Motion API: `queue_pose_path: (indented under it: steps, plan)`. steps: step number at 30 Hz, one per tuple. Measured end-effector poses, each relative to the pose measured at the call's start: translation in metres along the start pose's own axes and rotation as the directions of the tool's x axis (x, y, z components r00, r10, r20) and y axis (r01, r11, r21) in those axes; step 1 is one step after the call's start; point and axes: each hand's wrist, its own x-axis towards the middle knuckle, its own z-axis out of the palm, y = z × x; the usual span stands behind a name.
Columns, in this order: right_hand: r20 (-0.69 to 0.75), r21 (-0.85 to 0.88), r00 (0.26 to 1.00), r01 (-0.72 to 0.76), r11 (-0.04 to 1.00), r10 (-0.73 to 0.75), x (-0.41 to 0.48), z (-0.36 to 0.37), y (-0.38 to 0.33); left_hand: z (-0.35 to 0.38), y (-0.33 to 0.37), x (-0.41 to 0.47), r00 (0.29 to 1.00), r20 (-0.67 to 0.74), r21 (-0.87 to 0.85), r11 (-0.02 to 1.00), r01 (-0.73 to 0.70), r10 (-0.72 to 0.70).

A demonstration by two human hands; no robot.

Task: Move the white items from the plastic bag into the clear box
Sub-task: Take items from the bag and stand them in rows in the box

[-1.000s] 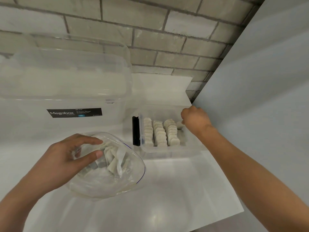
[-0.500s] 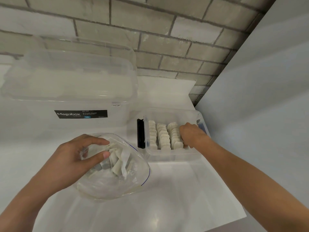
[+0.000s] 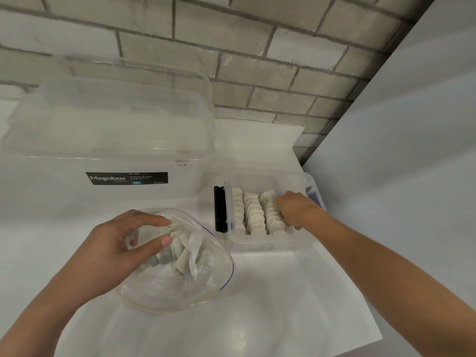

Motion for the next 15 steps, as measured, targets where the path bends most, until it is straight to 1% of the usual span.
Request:
queue_pose_path:
  steps: [1,6,8,11,15]
  plan:
    - [-0.012,-0.011,1.0,0.002,1.0,-0.002,-0.002,-0.004,0.003,0.0,-0.001,0.0,1.0,0.002,0.001,1.0,0.0,0.0]
    - [-0.122,0.041,0.992,0.017,0.999,-0.012,-0.012,-0.029,0.031,0.002,-0.005,0.005,1.0,-0.001,0.036,0.999,0.014,-0.014]
    - [-0.123,0.022,0.992,0.034,0.999,-0.031,-0.013,-0.032,0.036,0.001,-0.005,0.006,1.0,0.003,0.043,0.999,0.014,-0.014]
    - [-0.083,-0.036,0.996,0.039,0.999,-0.042,-0.008,-0.027,0.032,-0.001,-0.005,0.006,1.0,0.006,0.04,0.999,0.016,-0.016]
    - [-0.108,-0.128,0.994,0.022,0.992,-0.036,0.002,-0.021,0.026,-0.004,-0.002,0.005,1.0,-0.008,0.029,0.999,0.014,-0.014]
